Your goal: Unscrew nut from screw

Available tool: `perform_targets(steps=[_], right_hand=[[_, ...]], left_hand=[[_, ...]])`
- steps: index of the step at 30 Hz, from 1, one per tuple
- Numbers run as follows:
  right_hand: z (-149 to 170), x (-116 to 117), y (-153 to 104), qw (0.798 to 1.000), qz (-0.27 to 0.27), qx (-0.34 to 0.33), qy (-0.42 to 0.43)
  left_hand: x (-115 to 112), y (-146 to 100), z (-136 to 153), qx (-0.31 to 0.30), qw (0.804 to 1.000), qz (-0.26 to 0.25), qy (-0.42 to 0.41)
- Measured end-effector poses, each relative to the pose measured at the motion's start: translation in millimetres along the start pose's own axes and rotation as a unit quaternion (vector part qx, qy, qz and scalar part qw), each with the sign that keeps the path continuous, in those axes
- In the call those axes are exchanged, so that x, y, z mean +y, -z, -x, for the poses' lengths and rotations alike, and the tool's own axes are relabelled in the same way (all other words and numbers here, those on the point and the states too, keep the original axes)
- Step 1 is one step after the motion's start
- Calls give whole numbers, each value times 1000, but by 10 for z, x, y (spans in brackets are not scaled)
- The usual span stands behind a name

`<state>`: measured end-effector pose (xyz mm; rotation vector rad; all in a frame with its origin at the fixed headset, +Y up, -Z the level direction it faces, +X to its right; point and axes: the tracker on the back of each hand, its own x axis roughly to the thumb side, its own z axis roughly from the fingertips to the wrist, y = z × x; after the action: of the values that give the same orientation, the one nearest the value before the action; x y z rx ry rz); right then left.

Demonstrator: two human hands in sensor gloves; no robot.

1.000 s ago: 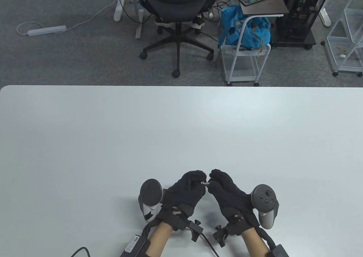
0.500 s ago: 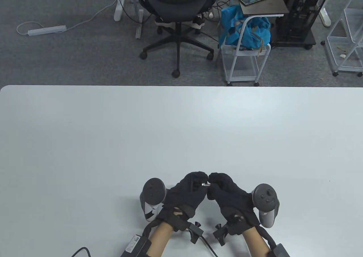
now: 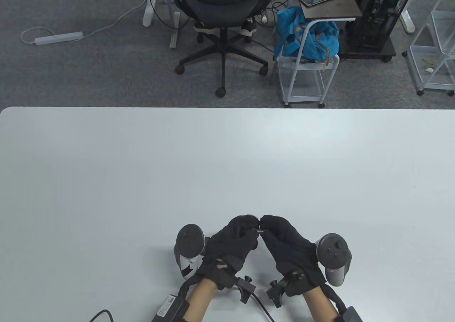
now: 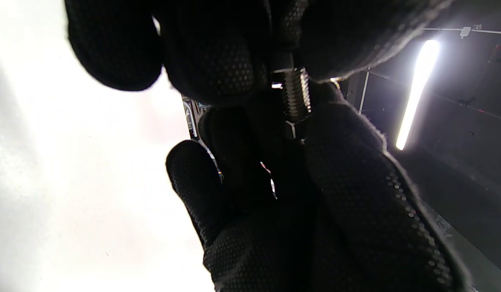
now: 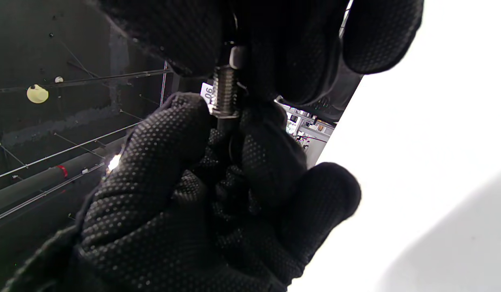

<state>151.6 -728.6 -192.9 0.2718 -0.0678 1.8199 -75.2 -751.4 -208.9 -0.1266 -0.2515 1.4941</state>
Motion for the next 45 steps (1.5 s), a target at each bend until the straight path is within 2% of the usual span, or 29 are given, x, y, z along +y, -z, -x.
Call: perform_targets(steps=[4, 7, 10, 11, 16, 20, 26, 34, 45], right_hand=[[35, -1, 9, 1000, -6, 11, 9], [76, 3, 7, 998, -35, 34, 30], [150, -23, -16, 996, -1, 59, 72], [182, -39, -28, 993, 2, 88, 78], [215, -43, -11, 991, -31, 122, 40], [166, -12, -21, 993, -15, 113, 35], [127, -8, 5, 995, -30, 82, 44], [44, -14, 5, 999, -21, 36, 18], [-23, -4, -12, 1000, 9, -12, -7]], left_hand=[[6, -2, -2, 2, 1000, -2, -5], [11, -6, -10, -2, 1000, -6, -7], [11, -7, -26, -9, 1000, -4, -3], [9, -5, -30, -12, 1000, -4, -4], [-5, 2, -47, -21, 1000, 7, 10], [-17, 2, -55, -24, 999, 12, 18], [-12, 4, -39, -18, 1000, 14, 13], [-22, 2, -36, -11, 1000, 13, 6], [-11, 3, -37, -1, 1000, 11, -6]])
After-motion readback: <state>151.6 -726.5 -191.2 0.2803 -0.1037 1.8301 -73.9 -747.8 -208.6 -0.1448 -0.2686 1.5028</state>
